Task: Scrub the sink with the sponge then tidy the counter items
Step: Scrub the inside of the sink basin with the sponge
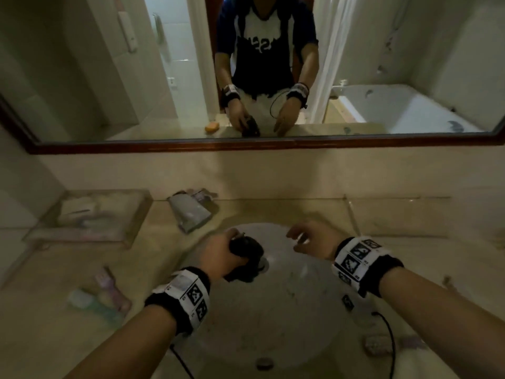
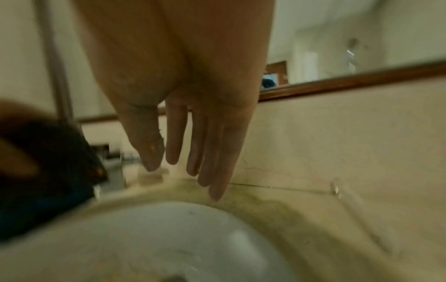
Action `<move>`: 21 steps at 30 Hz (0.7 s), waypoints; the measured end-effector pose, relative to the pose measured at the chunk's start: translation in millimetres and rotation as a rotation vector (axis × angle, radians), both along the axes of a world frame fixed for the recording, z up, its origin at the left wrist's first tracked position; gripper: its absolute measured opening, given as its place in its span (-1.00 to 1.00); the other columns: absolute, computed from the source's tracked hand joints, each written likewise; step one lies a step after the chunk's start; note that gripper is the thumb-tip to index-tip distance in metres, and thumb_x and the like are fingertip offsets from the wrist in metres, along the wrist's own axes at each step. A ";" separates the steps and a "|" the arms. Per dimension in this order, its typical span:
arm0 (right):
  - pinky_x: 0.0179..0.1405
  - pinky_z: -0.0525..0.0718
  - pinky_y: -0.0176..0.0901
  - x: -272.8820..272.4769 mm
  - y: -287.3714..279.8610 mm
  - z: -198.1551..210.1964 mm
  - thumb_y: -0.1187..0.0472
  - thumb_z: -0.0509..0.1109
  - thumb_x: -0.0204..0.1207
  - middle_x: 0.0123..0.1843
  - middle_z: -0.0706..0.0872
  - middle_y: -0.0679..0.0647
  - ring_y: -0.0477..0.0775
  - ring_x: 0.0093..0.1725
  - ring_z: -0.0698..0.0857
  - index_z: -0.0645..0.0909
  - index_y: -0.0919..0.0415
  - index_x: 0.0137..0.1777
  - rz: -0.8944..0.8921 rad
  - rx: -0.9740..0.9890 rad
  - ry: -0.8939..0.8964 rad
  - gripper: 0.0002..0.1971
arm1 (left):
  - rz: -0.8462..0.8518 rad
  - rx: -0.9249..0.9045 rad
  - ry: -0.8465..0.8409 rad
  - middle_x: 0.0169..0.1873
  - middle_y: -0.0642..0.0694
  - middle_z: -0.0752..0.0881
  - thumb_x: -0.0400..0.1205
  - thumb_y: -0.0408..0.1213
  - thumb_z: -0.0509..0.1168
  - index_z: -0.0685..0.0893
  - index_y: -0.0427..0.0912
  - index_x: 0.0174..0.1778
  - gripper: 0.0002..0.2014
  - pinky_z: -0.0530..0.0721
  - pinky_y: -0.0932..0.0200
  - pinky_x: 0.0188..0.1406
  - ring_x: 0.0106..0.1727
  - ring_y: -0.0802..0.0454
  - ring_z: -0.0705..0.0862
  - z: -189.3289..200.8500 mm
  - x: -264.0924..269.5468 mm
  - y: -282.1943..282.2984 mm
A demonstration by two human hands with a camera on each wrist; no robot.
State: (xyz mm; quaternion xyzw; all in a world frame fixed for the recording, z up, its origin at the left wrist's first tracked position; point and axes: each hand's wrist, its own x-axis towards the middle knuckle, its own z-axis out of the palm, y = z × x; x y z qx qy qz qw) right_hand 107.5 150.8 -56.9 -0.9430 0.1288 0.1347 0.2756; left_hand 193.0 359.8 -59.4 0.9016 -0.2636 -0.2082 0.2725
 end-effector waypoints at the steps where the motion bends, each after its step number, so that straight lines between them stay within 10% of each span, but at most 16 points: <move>1: 0.31 0.59 -0.05 2.0 0.3 -7.6 0.20 0.38 0.56 0.42 0.57 0.15 0.15 0.34 0.60 0.49 0.16 0.44 0.072 -0.160 0.066 -0.56 | 0.007 0.074 -0.037 0.14 -0.22 0.70 0.54 -0.23 0.41 0.57 -0.21 0.27 -0.61 0.67 0.05 0.14 0.19 -0.20 0.70 -6.4 10.8 11.9; 8: 0.64 0.24 -0.01 -25.3 -44.9 -53.8 0.05 0.46 0.48 0.73 -0.10 0.16 0.20 0.68 0.12 0.01 -0.05 0.67 0.217 -0.504 0.472 -0.14 | -0.100 0.360 -0.072 0.15 -0.38 0.67 0.63 -0.32 0.23 0.47 -0.34 -0.05 -0.87 0.66 -0.10 0.14 0.16 -0.33 0.66 -43.4 51.2 39.4; 21: 0.66 0.19 0.06 -28.1 -77.0 -72.4 0.04 0.36 0.56 0.68 -0.42 0.09 0.15 0.70 -0.26 -0.15 -0.08 0.67 0.414 -0.542 0.562 -0.15 | -0.544 1.105 0.083 0.16 -0.28 0.69 0.77 -0.21 0.07 0.60 -0.26 0.29 -0.69 0.46 -0.04 0.52 0.18 -0.17 0.67 -95.0 74.2 21.1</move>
